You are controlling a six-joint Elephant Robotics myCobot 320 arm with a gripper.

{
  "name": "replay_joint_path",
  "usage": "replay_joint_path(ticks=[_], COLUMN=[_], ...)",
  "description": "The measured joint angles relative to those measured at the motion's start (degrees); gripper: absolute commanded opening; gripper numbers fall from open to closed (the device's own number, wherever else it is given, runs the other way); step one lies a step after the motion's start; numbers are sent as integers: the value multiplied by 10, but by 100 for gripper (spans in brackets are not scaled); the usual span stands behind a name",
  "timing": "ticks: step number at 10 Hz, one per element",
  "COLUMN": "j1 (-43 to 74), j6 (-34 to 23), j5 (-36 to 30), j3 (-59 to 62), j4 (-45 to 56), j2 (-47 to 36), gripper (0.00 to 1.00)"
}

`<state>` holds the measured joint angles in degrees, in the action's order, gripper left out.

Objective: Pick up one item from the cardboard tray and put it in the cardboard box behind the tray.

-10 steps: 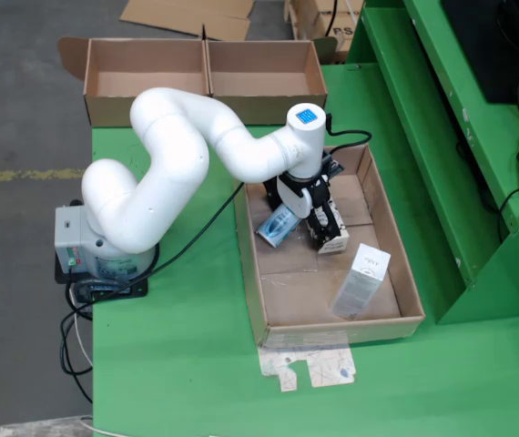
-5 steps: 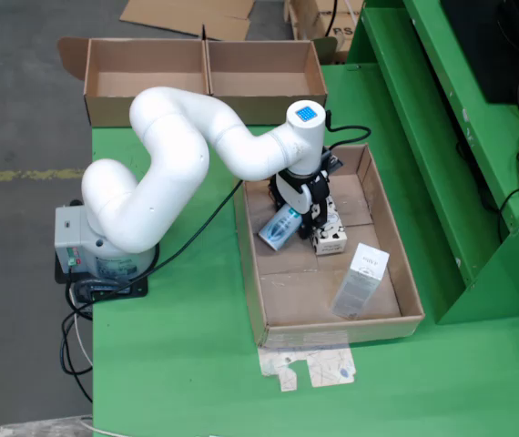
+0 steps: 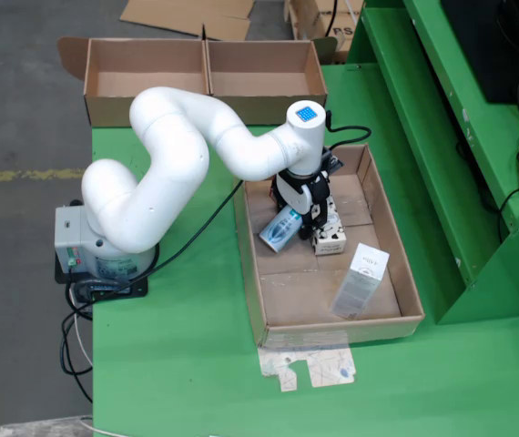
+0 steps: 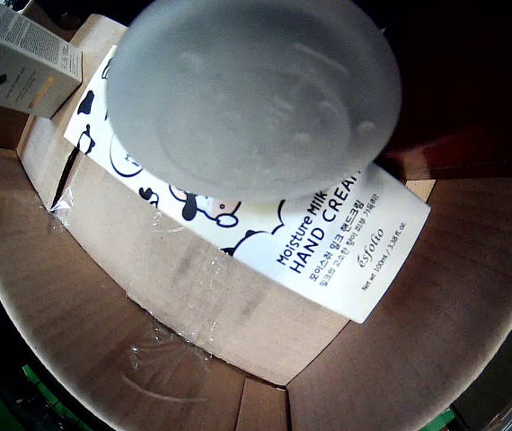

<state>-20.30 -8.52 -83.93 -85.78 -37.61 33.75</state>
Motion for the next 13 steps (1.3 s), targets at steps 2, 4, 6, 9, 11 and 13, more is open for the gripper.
replay_joint_path(ticks=[2,4,6,9,11,13], j1=[0,0,0,0,-2,-2], j6=[0,0,0,0,5,8], j5=[0,0,0,0,5,12], j3=[0,0,0,0,-23,-53], j4=[0,0,0,0,-12,-24], j2=[0,0,0,0,-19,-43], gripper=[0,0,0,0,0,0])
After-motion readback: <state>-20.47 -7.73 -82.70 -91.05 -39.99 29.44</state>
